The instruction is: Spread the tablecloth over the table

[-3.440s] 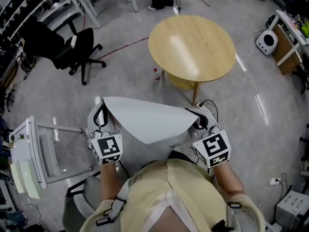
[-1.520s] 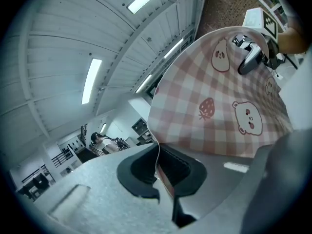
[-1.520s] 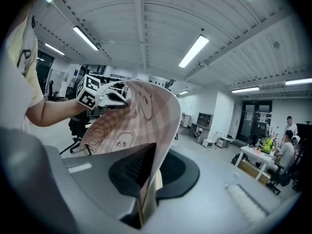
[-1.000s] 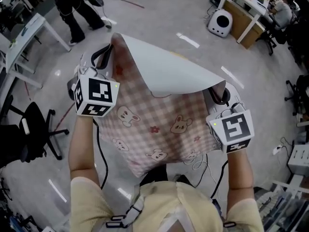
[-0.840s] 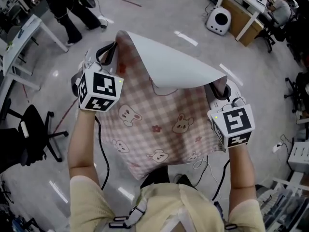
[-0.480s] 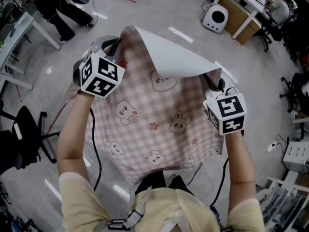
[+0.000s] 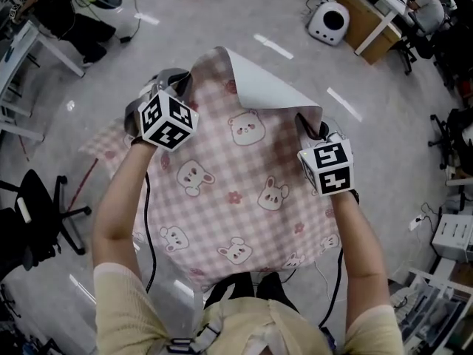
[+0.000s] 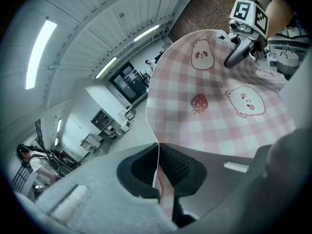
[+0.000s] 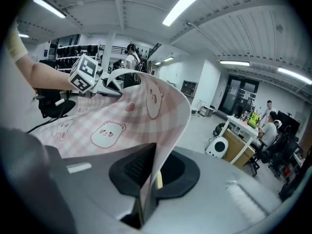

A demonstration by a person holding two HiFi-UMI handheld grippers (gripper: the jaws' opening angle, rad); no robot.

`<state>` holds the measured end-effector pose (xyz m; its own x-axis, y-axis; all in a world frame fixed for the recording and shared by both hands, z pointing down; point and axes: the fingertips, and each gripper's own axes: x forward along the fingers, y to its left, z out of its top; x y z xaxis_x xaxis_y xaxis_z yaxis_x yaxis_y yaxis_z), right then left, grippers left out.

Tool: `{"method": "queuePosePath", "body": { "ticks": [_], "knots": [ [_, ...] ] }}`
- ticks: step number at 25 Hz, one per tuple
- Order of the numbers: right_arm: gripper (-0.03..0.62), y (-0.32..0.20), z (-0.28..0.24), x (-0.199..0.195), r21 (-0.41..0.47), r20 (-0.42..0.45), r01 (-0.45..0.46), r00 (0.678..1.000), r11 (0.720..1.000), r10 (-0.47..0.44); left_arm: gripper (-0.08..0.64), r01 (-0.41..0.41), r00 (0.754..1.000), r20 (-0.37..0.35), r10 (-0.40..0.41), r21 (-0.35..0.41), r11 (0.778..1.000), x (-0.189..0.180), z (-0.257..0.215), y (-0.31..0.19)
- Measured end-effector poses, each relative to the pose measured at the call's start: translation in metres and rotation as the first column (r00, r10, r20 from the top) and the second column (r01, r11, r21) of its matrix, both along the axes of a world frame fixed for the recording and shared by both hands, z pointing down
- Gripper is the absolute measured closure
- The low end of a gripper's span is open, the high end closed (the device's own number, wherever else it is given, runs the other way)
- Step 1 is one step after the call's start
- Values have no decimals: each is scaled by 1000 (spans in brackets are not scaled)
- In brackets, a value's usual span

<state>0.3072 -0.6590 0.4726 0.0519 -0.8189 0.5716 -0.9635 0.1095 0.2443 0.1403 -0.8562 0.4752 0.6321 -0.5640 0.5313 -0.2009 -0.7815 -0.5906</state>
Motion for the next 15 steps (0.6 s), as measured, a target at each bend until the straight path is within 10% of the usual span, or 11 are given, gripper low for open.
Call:
{"method": "queuePosePath", "body": {
  "ticks": [15],
  "knots": [
    [581, -9, 33, 10, -71, -21, 6, 1000, 997, -7, 552, -1, 991, 134, 4, -23, 1000, 9, 30, -5]
  ]
}}
